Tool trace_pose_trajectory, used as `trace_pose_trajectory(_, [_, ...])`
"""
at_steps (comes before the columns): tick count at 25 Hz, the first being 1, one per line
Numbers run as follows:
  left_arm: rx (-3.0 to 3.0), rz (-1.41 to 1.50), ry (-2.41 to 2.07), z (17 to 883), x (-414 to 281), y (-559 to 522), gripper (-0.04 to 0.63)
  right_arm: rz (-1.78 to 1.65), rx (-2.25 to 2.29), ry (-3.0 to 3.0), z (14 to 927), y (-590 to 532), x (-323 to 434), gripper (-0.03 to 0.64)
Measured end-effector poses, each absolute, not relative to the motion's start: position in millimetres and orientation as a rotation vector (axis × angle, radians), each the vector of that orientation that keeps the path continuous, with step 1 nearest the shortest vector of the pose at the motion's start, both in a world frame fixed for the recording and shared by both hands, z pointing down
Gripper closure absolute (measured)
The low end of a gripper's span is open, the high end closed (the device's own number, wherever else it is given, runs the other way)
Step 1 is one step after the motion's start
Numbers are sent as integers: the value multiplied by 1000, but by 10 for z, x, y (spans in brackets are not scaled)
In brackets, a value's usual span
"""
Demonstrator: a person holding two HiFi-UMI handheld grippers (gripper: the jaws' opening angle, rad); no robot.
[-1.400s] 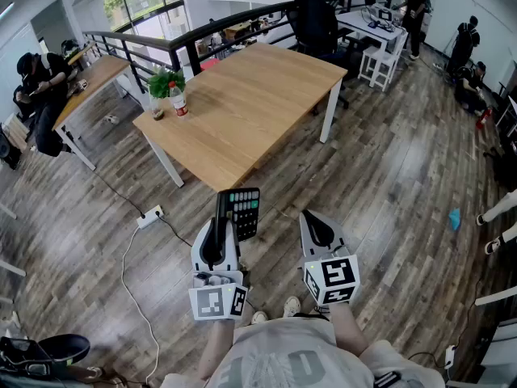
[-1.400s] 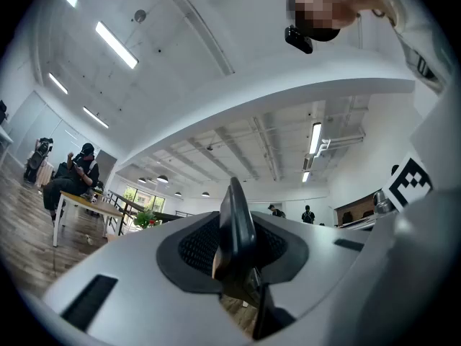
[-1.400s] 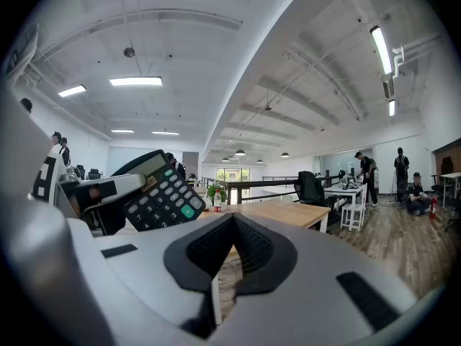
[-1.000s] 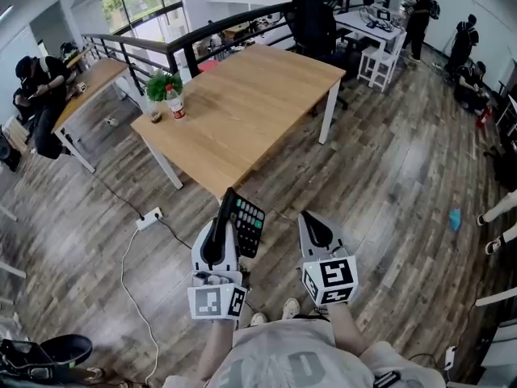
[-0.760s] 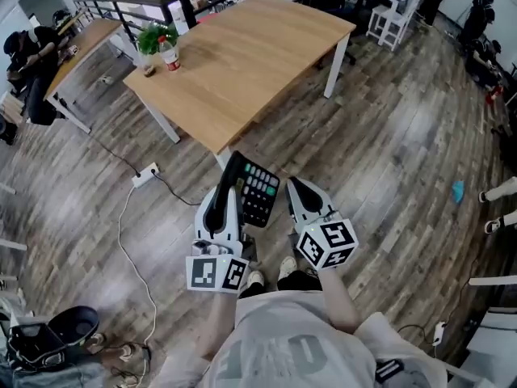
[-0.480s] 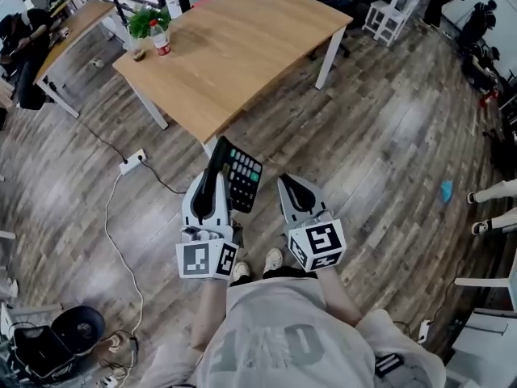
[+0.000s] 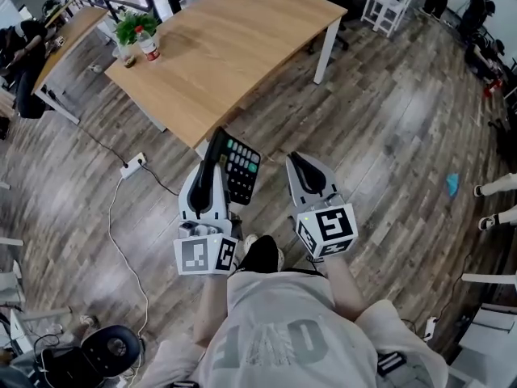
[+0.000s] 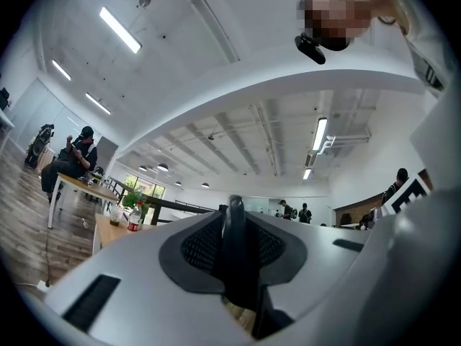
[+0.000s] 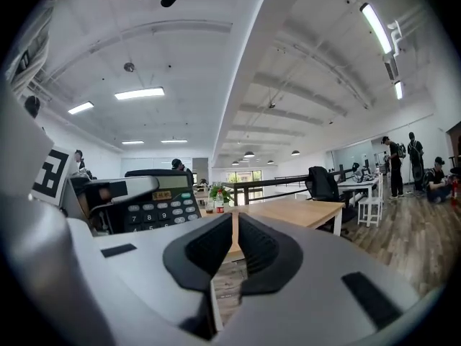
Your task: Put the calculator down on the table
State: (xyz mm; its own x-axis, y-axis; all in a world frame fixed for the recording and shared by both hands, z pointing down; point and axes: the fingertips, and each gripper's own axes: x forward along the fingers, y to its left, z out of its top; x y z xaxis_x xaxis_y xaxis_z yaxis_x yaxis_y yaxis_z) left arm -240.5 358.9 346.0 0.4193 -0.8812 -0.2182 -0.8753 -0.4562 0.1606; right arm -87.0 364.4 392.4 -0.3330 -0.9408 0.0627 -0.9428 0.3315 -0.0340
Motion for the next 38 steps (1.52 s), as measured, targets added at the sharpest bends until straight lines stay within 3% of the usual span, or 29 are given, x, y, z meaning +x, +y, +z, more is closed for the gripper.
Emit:
trace_pose_trajectory(19, [2583, -517, -1652, 3294, -1813, 2106, 517, -30, 1832, -2489, 3689, 2265, -82, 595])
trace_pose_trajectory(38, [2431, -626, -1728, 3373, -1788, 676, 517, -69, 1632, -2519, 3638, 757, -73, 595])
